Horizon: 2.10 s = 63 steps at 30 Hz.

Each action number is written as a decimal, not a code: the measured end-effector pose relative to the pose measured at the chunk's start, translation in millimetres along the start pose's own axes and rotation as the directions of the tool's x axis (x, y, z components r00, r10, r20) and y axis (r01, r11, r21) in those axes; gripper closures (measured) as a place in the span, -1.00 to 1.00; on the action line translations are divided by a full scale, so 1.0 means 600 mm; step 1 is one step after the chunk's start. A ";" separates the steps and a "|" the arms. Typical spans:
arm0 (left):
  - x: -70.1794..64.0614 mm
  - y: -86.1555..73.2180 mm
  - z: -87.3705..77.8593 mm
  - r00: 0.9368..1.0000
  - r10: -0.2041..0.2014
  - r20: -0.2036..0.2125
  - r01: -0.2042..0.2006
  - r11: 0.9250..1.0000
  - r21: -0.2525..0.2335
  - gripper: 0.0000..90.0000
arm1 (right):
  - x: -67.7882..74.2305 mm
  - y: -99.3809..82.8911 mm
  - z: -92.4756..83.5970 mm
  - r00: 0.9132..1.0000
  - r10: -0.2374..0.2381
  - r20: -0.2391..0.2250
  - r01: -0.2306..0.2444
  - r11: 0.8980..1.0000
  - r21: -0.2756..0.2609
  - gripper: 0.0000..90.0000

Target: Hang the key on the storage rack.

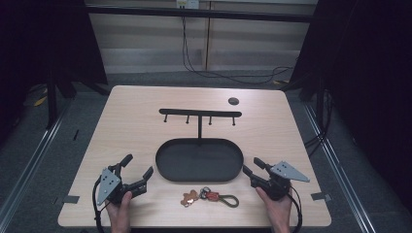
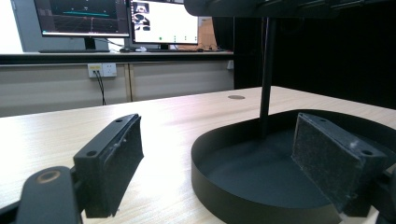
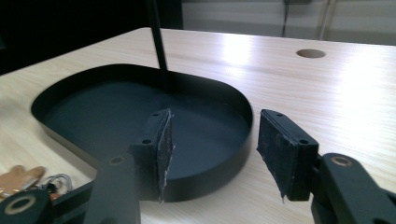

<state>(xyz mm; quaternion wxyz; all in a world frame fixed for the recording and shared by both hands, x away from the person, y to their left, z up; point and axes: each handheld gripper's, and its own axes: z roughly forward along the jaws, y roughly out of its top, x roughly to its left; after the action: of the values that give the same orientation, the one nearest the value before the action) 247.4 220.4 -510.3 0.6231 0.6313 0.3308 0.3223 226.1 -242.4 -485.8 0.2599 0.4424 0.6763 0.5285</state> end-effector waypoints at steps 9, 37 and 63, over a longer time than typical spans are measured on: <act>-0.001 0.000 0.000 1.000 -0.003 -0.003 0.003 1.000 -0.001 -0.64 | 0.020 0.026 0.012 0.993 -0.014 -0.114 0.026 0.994 0.106 0.06; 0.000 0.000 0.000 1.000 -0.004 0.004 0.004 1.000 -0.003 -0.65 | 0.034 0.077 0.029 0.932 0.034 -0.361 0.142 0.882 0.450 0.22; -0.001 0.000 0.000 1.000 -0.004 0.015 0.004 1.000 -0.004 -0.64 | 0.051 0.066 0.069 0.905 0.013 -0.426 0.335 0.594 0.731 0.64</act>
<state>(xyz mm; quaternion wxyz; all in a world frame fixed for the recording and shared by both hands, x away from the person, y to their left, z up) 246.9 220.2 -510.5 0.6274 0.6319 0.3267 0.3169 258.3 -193.6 -457.3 -0.0536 0.3326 0.9141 0.2256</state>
